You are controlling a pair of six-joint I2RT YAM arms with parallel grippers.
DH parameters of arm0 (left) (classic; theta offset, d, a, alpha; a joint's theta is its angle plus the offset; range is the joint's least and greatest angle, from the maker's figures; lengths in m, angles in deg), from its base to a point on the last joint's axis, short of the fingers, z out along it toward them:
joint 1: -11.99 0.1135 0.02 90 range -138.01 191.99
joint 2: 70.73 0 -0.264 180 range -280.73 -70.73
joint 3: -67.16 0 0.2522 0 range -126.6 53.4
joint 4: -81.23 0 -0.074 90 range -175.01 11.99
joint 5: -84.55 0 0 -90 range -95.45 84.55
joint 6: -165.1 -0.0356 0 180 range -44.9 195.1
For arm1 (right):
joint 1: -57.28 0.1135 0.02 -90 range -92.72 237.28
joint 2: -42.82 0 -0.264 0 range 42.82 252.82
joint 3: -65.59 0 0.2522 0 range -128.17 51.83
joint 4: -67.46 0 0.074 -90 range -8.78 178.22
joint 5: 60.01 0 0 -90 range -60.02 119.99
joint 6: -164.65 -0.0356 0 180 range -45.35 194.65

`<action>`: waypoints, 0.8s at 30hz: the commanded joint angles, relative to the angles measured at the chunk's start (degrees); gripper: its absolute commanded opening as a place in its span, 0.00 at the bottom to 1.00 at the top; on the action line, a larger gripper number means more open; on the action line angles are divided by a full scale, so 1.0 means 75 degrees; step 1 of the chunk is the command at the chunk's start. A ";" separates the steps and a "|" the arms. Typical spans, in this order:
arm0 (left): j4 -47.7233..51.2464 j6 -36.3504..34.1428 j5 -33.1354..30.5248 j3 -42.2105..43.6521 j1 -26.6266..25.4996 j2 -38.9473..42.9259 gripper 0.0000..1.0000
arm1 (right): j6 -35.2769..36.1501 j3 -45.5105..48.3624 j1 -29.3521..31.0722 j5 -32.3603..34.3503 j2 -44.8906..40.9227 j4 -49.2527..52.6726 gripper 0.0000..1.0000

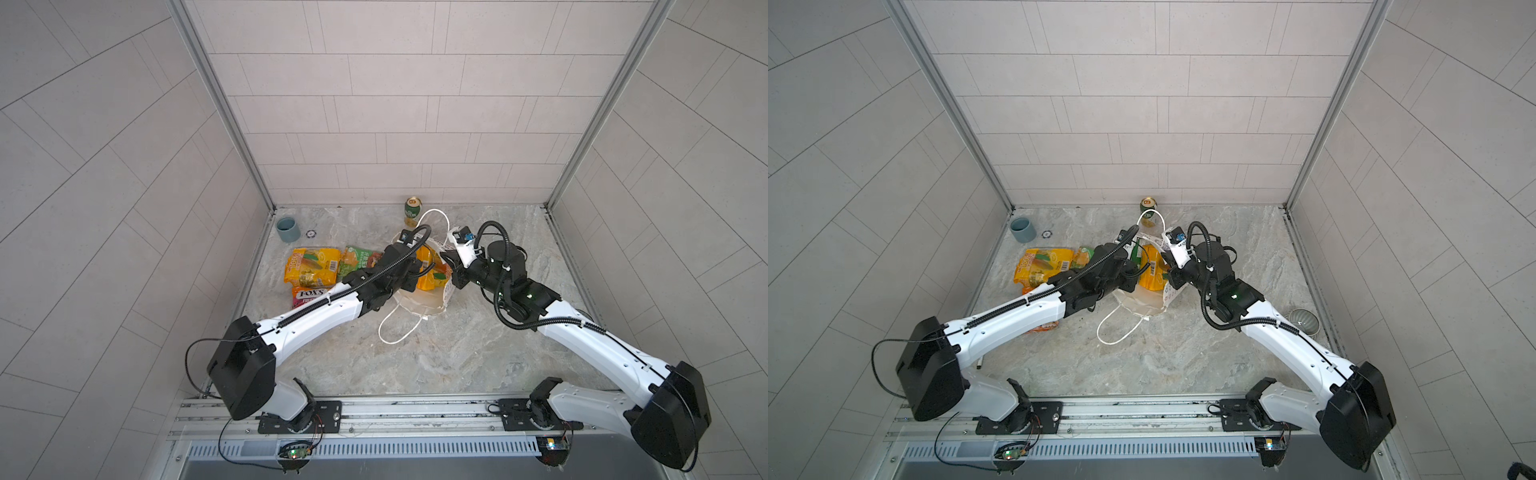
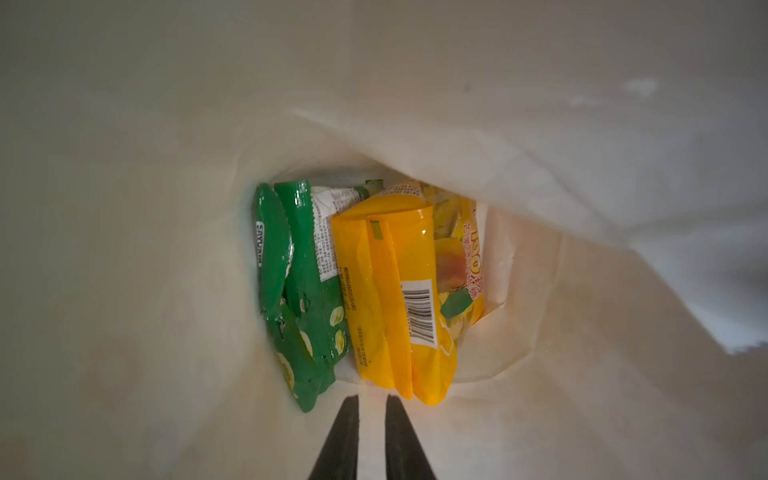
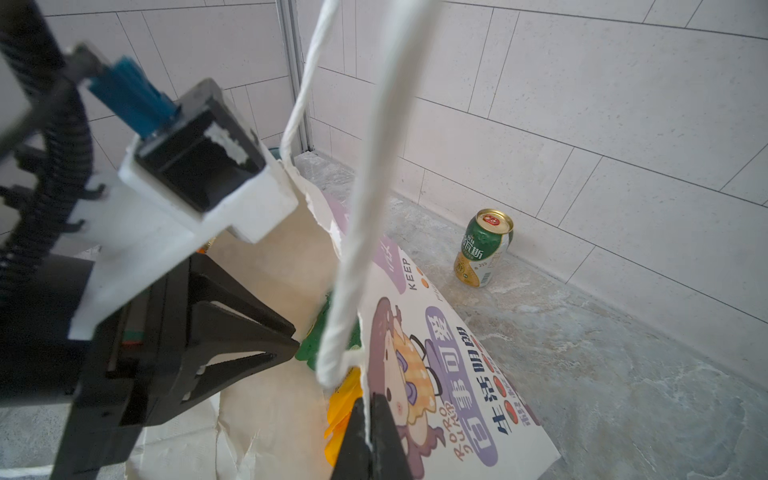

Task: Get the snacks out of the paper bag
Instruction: 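Move the left gripper over the bag opening and lower it inside, then reach down into the bag and close the left gripper on the yellow packet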

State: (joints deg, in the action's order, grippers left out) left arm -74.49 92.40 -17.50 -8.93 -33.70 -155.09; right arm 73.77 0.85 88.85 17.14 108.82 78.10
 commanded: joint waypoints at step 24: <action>-0.0019 0.0100 -0.0594 -0.0706 -0.0496 -0.1074 0.29 | 0.0194 0.0200 0.0033 -0.0035 -0.0222 -0.0520 0.00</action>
State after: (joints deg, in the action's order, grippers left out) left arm -76.26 94.61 -20.76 -11.26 -36.39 -161.71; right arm 74.67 2.73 88.89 17.17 107.64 75.81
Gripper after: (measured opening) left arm 0.293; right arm 0.047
